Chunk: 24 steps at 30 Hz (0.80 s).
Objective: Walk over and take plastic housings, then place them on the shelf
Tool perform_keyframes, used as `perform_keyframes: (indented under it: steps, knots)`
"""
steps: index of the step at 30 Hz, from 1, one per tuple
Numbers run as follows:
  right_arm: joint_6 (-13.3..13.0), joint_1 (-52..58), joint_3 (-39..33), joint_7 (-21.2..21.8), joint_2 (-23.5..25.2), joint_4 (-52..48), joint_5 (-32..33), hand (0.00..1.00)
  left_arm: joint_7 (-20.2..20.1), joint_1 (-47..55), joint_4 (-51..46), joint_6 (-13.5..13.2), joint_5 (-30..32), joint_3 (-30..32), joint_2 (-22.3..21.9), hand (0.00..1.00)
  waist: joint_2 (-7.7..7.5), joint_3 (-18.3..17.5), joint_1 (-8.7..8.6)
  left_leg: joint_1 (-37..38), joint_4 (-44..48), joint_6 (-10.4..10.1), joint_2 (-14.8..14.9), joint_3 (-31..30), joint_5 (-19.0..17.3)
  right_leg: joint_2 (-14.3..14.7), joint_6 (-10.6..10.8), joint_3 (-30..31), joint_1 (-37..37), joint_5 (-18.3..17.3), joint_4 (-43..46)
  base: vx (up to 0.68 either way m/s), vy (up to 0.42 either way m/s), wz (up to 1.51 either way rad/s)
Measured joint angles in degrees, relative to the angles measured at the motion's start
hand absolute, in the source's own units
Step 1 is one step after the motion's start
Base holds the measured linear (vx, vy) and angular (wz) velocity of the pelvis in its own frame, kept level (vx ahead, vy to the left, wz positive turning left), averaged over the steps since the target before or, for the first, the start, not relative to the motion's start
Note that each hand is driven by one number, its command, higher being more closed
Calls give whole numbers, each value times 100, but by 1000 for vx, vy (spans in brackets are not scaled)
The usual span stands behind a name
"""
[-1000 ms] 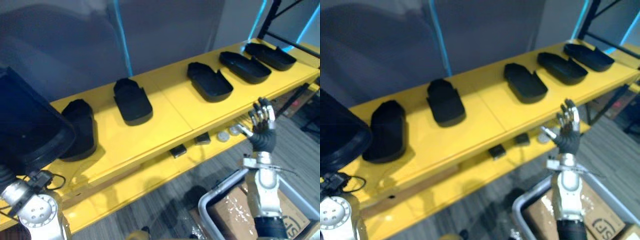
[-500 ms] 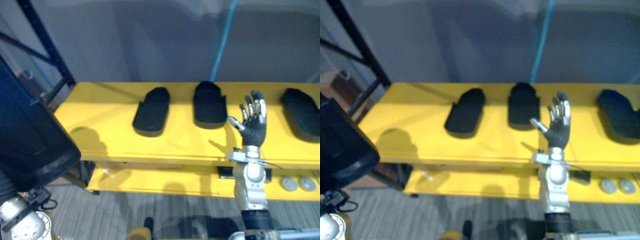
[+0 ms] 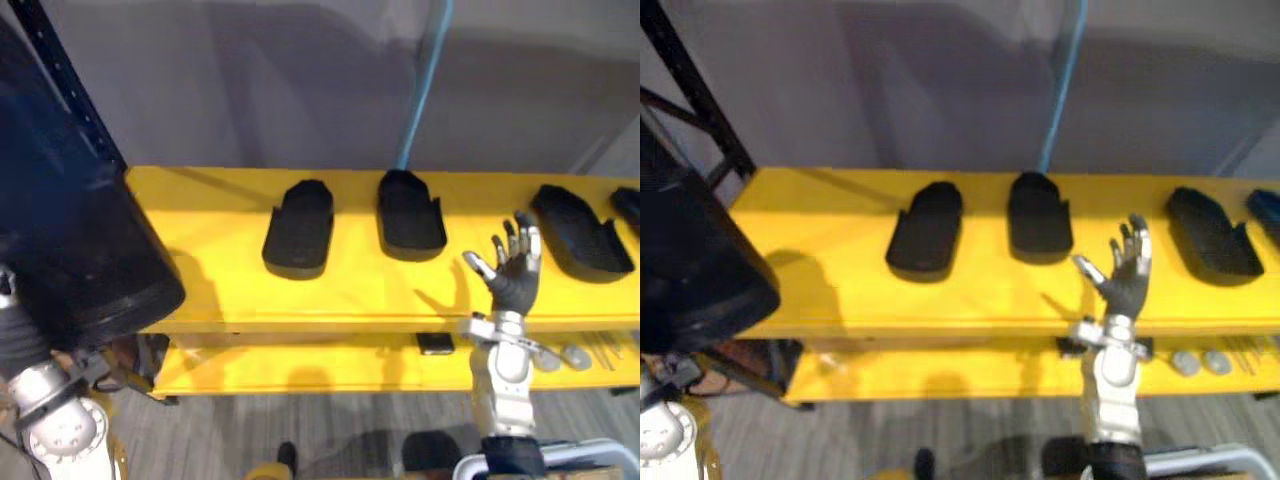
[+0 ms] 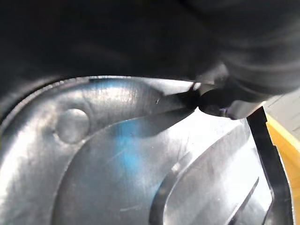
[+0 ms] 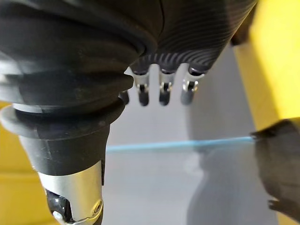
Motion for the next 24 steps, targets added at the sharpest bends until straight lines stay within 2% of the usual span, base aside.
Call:
perform_keyframes:
  steps: [2, 3, 4, 5, 8, 10, 14, 17, 20, 23, 24]
  knots:
    - [-113, 75, -126, 102, 1, -387, 146, 0, 127, -35, 89, 251, -5, 0, -16, 100, -6, -3, -5, -88, -8, -61, -52, -123, 31, 171, 178, 61, 88, 154, -967, -174, -45, 48]
    - [-126, 100, -206, 145, -5, -559, 241, 0, 121, -7, 100, 399, -130, -3, -42, 100, -75, -14, -35, -102, -35, -116, -156, -233, 60, 190, 288, 60, 221, 482, -1306, -74, -105, 66]
    - [-126, 96, -245, 142, -18, -606, 240, 0, 106, 46, 100, 446, -194, -4, -119, 100, -72, -24, -43, -47, -131, -182, -178, -281, 108, 188, 512, -2, 299, 733, -1437, 31, -144, 54]
    - [-106, 103, -257, 142, -26, -610, 240, 0, 101, 195, 62, 502, -223, -2, -381, 100, 83, -34, 16, 10, -212, -268, -55, -300, 169, 301, 530, -92, 417, 781, -1563, 53, -108, 23]
    - [-71, 118, -221, 121, -24, -618, 238, 0, 94, 457, -14, 508, -203, -24, -761, 100, 243, -116, 101, -3, -213, -343, 66, -305, 168, 481, 497, -192, 581, 857, -1805, 103, -106, 15]
    - [-69, 124, -213, 107, -29, -705, 217, 0, 102, 583, -168, 508, -154, -30, -918, 100, 260, -142, 89, -9, -212, -348, 98, -253, 169, 541, 488, -300, 630, 853, -1846, 126, -103, 21]
    - [-74, 126, -222, -46, -20, -970, 208, 0, 119, 609, -284, 506, -155, -29, -921, 100, 252, -146, 67, 4, -211, -351, 102, -192, 167, 512, 482, -308, 672, 849, -1846, 73, 3, 7]
    - [-74, 148, -260, -314, 44, -1113, 34, 0, 130, 607, -285, 506, -154, 1, -912, 100, 233, -158, 14, 20, -211, -367, 41, -91, 118, 446, 482, -296, 680, 849, -1849, -2, 56, -2]
    - [-75, 303, -307, -429, 199, -1232, -29, 0, 158, 646, -285, 506, -155, 137, -910, 100, 157, -206, 20, 102, -215, -364, 36, 79, 58, 424, 480, -216, 696, 847, -1863, -42, 22, -23]
    - [-92, 506, -380, -520, 232, -1472, -179, 0, 189, 677, -310, 506, -157, 426, -910, 100, 134, -256, -49, 117, -243, -342, 62, 235, -24, 455, 418, -109, 687, 810, -1917, -56, -13, -25]
    - [-100, 579, -447, -566, 228, -1542, -306, 0, 213, 682, -325, 504, -158, 510, -910, 100, 133, -286, -119, 150, -243, -341, 87, 336, -22, 464, 409, -82, 660, 803, -1922, -19, -14, -13]
